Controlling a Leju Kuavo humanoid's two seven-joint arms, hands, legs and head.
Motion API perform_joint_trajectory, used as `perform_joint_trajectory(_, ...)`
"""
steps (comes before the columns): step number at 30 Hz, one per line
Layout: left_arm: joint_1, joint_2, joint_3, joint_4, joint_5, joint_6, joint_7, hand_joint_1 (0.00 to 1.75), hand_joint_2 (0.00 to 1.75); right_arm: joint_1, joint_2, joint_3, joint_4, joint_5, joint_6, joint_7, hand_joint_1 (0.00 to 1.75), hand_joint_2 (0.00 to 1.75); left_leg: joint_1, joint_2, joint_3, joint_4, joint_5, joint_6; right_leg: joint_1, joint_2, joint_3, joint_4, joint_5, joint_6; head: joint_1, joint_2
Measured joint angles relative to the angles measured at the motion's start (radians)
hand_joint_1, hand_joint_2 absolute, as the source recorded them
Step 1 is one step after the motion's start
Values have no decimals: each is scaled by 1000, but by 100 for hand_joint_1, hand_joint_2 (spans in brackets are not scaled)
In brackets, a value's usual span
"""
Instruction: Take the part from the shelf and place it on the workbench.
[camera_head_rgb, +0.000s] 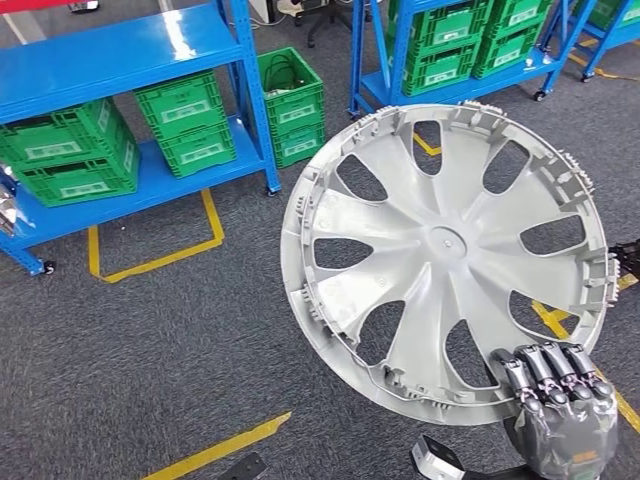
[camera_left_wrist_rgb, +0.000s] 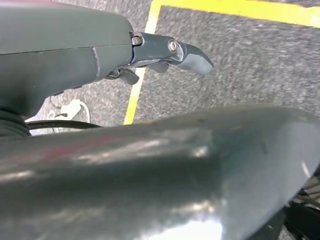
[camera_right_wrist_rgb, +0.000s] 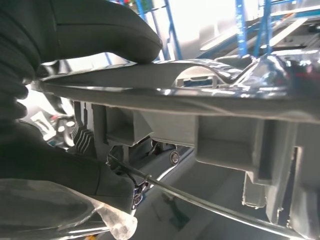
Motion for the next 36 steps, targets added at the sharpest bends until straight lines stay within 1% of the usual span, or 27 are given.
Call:
perform_joint_trajectory(1, 0, 0, 0, 0, 0, 0, 0, 0, 0, 0, 0, 0, 0, 0, 0, 0, 175, 175, 2, -19, -16, 41, -28, -4, -1, 8, 0, -1, 2, -5, -1, 0)
perform_joint_trajectory(3, 2, 1, 0, 0, 0, 0, 0, 0, 0, -1, 0, 1, 0, 0, 0, 0, 175, 175, 3, -54, -73, 174, -94, -5, 1, 26, -1, -1, 3, -11, -3, 0)
perform_joint_trajectory(4, 4, 1, 0, 0, 0, 0, 0, 0, 0, -1, 0, 2, 0, 0, 0, 0, 175, 175, 3, -61, -101, 233, -113, -4, 3, 37, -1, -1, 4, -13, -3, 0)
perform_joint_trajectory(5, 6, 2, 0, 0, 0, 0, 0, 0, 0, 0, 0, 1, 0, 0, 0, 0, 175, 175, 2, -65, -117, 262, -114, -1, 5, 49, -1, 0, 4, -13, -3, 0)
perform_joint_trajectory(6, 7, 3, 0, 0, 0, 0, 0, 0, 0, 1, 0, 1, 0, 0, 0, 0, 175, 175, 1, -67, -116, 253, -94, 4, 7, 62, -1, 0, 5, -14, -3, 0)
perform_joint_trajectory(7, 7, 3, 0, 0, 0, 0, 0, 0, 0, 3, 0, 1, 0, 0, 0, 0, 175, 175, 0, -72, -98, 208, -59, 9, 9, 74, -1, 1, 5, -14, -3, 0)
perform_joint_trajectory(9, 5, 4, 0, 0, 0, 0, 0, 0, 0, 4, 0, 0, 0, 0, 0, 0, 175, 175, -3, -105, -46, 79, 12, 24, 10, 96, -2, 4, 5, -12, -2, 0)
perform_joint_trajectory(11, 4, 6, 0, 0, 0, 0, 0, 0, 0, 4, 0, 0, 0, 0, 0, 0, 175, 175, -4, -137, -14, 0, 33, 32, 9, 117, -11, 6, 9, -5, -3, 0)
perform_joint_trajectory(12, 3, 7, 0, 0, 0, 0, 0, 0, 0, 4, 0, 0, 0, 0, 0, 0, 175, 175, -5, -140, -12, -9, 30, 33, 7, 126, -16, 6, 12, 0, -4, 0)
perform_joint_trajectory(13, 3, 7, 0, 0, 0, 0, 0, 0, 0, 6, 0, 0, 0, 0, 0, 0, 175, 175, -6, -133, -10, -17, 30, 34, 5, 134, -20, 5, 15, 7, -4, 0)
perform_joint_trajectory(14, 3, 6, 0, 0, 0, 0, 0, 0, 0, 8, 0, 0, 0, 0, 0, 0, 175, 175, -5, -123, -8, -23, 34, 36, 5, 129, -26, 8, 13, 11, -5, 0)
perform_joint_trajectory(16, 2, 5, 0, 0, 0, 0, 0, 0, 0, 9, 0, -1, 0, 0, 0, -1, 175, 175, -1, -100, -4, -37, 42, 42, 7, 89, -55, 60, -21, 19, 1, 0)
perform_joint_trajectory(18, 3, 4, 0, 0, 0, 0, 0, 0, 0, 8, 0, -1, 0, 1, 0, -1, 175, 175, -1, -76, -3, -40, 44, 46, 6, 41, -115, 185, -85, 25, 5, 0)
perform_joint_trajectory(19, 4, 4, 0, 0, 0, 0, 0, 0, 0, 8, 0, -1, 0, 0, 0, -1, 175, 175, -2, -63, -3, -40, 44, 47, 4, 31, -143, 245, -107, 30, 5, 0)
perform_joint_trajectory(20, 6, 5, 0, 0, 0, 0, 0, 0, 0, 8, 0, -1, 0, 0, 0, -1, 175, 175, -2, -50, -3, -40, 43, 47, 1, 25, -158, 279, -114, 34, 5, 0)
perform_joint_trajectory(21, 6, 5, 0, 0, 0, 0, 0, 0, 0, 9, 0, -1, 1, 0, 0, -1, 175, 175, -2, -38, -3, -40, 42, 46, -2, 21, -155, 278, -104, 37, 5, 0)
perform_joint_trajectory(22, 6, 5, 0, 0, 0, 0, 0, 0, 0, 9, 0, -2, 1, 0, 0, -1, 175, 175, -1, -27, -3, -38, 40, 43, -5, 14, -130, 234, -79, 41, 5, 0)
perform_joint_trajectory(24, 5, 4, 0, 0, 0, 0, 0, 0, 0, 8, 0, -2, 1, 1, 0, -1, 175, 175, -2, -9, -1, -33, 33, 33, -6, -23, -48, 95, -28, 44, 6, 0)
perform_joint_trajectory(25, 5, 4, 0, 0, 0, 0, 0, 0, 0, 8, 0, -1, 1, 0, 0, -1, 175, 175, -4, -1, 0, -29, 30, 27, -5, -38, -15, 41, -14, 40, 5, 0)
perform_joint_trajectory(26, 5, 5, 0, 0, 0, 1, 0, 0, 0, 8, 0, 0, 0, 0, 0, -1, 175, 175, -7, 6, 1, -26, 27, 22, -3, -46, 1, 14, -11, 35, 4, 0)
perform_joint_trajectory(28, 4, 5, 0, 0, 0, 1, 0, 0, 0, 10, 0, 0, 0, 0, 0, 0, 175, 175, -8, 21, 3, -23, 25, 13, 0, -31, 2, 9, -12, 19, 1, 0)
perform_joint_trajectory(29, 4, 5, 0, 0, 0, 1, 0, 0, 0, 12, 0, -1, 0, 0, 0, 0, 175, 175, -5, 18, 4, -20, 20, 8, 0, -23, 1, 8, -11, 13, 0, 0)
perform_joint_trajectory(30, 3, 4, 0, 0, 0, 1, 0, 0, 0, 13, 0, -1, 0, 0, 0, 0, 175, 175, -2, 4, 1, -8, 8, 3, 0, -14, 1, 7, -9, 6, -1, 0)
perform_joint_trajectory(32, 4, 4, 0, 0, 0, 1, 0, 0, 0, 14, 0, 0, 0, 0, 0, 0, 175, 175, 2, -41, -32, 76, -46, -4, -2, 4, 2, 4, -5, -5, -3, 0)
perform_joint_trajectory(34, 9, 4, 0, 0, 0, 0, 0, 0, 0, 15, 0, 0, 0, 0, 0, 0, 175, 175, 2, -62, -94, 214, -108, -4, 0, 26, 2, 4, -5, -11, -4, 0)
perform_joint_trajectory(35, 11, 5, 0, 0, 0, 0, 0, 0, 0, 15, 0, 0, 0, 0, 0, 0, 175, 175, 2, -64, -116, 261, -119, -2, 2, 38, 2, 4, -4, -12, -4, 0)
perform_joint_trajectory(36, 12, 5, 0, 0, 0, 0, 0, 0, 0, 16, 0, 0, 0, 0, 0, 0, 175, 175, 2, -66, -125, 273, -110, 1, 4, 51, 3, 4, -4, -12, -4, 0)
